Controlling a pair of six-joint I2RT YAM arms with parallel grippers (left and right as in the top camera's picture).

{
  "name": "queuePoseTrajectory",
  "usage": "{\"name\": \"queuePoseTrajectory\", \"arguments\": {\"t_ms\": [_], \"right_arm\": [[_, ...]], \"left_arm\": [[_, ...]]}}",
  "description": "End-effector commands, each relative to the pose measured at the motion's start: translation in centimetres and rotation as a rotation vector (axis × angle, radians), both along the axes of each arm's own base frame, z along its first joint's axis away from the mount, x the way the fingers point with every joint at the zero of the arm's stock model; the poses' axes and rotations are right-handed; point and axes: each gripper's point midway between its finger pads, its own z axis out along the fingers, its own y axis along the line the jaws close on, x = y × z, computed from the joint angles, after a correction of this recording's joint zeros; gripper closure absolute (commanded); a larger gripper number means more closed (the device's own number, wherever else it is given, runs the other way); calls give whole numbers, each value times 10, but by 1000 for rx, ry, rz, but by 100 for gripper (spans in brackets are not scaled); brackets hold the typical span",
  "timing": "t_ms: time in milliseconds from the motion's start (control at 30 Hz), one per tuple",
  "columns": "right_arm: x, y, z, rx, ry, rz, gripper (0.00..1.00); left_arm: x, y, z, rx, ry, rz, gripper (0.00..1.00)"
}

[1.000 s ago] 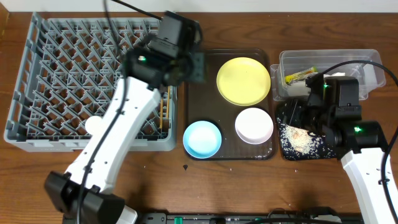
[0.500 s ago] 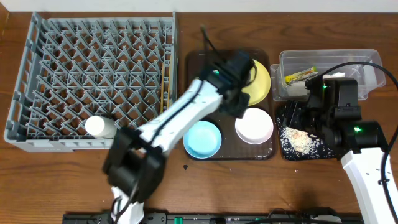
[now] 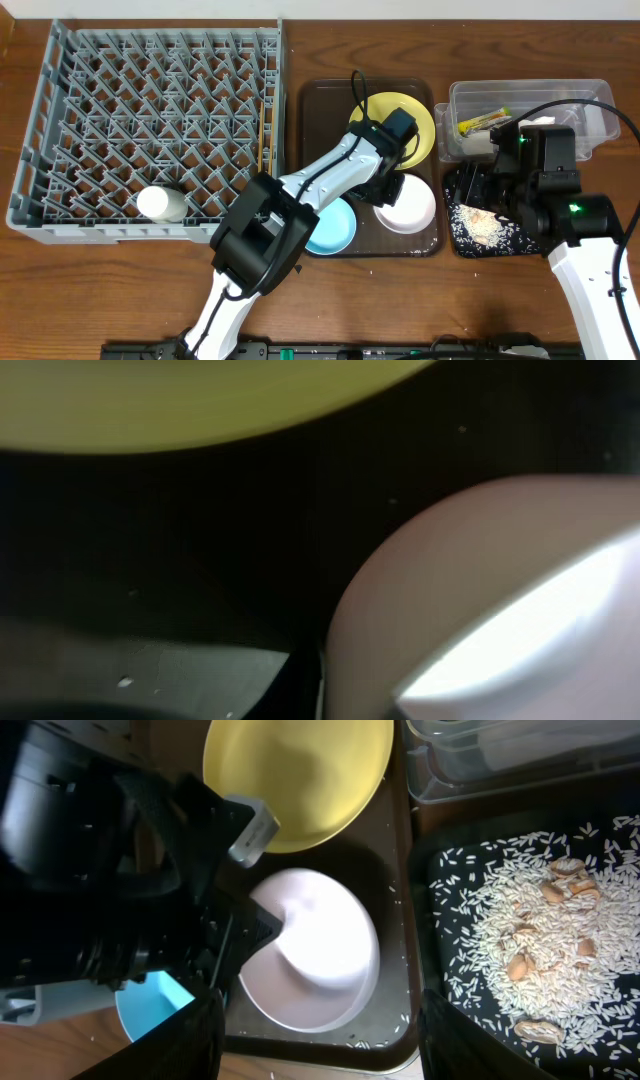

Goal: Sort waste into correct bins and load items into the dishwasher
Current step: 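Reach the left gripper to the white bowl and grasp its rim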

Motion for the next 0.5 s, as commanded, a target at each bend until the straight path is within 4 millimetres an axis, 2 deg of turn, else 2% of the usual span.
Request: {"name": "queuePoseTrajectory", "arguments": {"t_ms": [0,100,200,233,300,400,433,467], "right_arm": [[3,1,5,-10,-18,10,41],[3,1,5,-10,-18,10,40],[2,1,5,-11,-16,11,40],[2,1,5,-11,-16,11,40],[2,1,5,-11,-16,11,40],[2,1,5,-11,-16,11,40],[2,1,5,-11,-17,11,40],[2,0,5,-11,-17,11,39]], "left_arm": [[-2,-1,2,-15,13,0,93],[5,0,25,-30,-6,11,92],[18,8,63,-50,-63,39,93],[26,17,81,-44,-106,57,92],[41,40,114,-5,-205,100,93],[63,99,169,130,-411,201,93],[68,125,188,201,-486,244,93],[71,143,200,256,-535,273,92]]}}
